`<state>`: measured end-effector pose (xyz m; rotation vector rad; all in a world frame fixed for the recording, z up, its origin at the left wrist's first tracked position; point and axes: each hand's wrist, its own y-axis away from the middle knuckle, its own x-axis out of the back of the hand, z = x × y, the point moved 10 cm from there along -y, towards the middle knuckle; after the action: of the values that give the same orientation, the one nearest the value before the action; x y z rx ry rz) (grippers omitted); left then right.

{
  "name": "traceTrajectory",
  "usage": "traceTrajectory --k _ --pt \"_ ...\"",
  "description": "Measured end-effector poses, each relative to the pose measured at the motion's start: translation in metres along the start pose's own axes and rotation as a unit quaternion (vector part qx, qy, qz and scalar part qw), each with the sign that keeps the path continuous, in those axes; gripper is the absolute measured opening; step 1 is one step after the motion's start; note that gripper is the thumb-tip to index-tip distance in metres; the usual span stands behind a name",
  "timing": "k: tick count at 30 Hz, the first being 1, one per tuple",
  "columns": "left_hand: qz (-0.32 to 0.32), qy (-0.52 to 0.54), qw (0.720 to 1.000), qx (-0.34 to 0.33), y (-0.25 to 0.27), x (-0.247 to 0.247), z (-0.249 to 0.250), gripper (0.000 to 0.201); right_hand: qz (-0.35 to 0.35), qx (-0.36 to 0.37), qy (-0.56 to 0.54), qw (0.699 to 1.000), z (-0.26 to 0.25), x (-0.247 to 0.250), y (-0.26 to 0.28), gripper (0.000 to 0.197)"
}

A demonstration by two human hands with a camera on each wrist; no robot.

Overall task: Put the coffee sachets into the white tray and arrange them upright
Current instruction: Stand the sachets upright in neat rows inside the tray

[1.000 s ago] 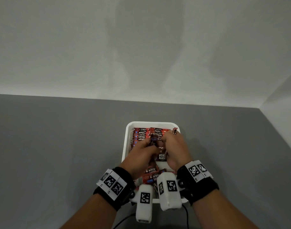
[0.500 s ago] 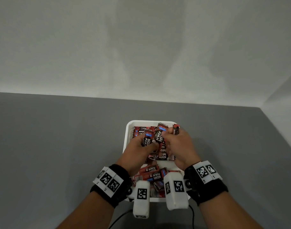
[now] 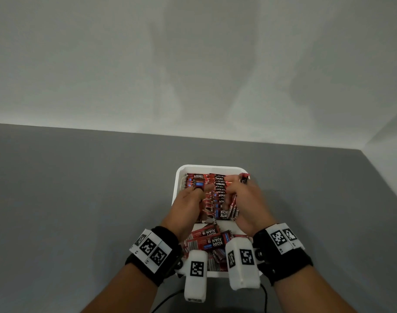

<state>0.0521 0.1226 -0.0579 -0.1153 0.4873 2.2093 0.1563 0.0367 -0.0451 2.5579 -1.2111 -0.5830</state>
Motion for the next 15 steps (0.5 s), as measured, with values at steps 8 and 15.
traceTrajectory --k 8,15 --pt "0.086 -0.282 0.944 -0.149 -0.005 0.001 0.023 0.012 -0.062 -0.002 0.058 0.996 0.018 -0.027 0.013 0.022" --pt "-0.029 -0.24 0.959 -0.145 0.002 -0.024 0.019 0.027 -0.018 -0.001 0.036 0.999 0.012 -0.014 0.004 0.017"
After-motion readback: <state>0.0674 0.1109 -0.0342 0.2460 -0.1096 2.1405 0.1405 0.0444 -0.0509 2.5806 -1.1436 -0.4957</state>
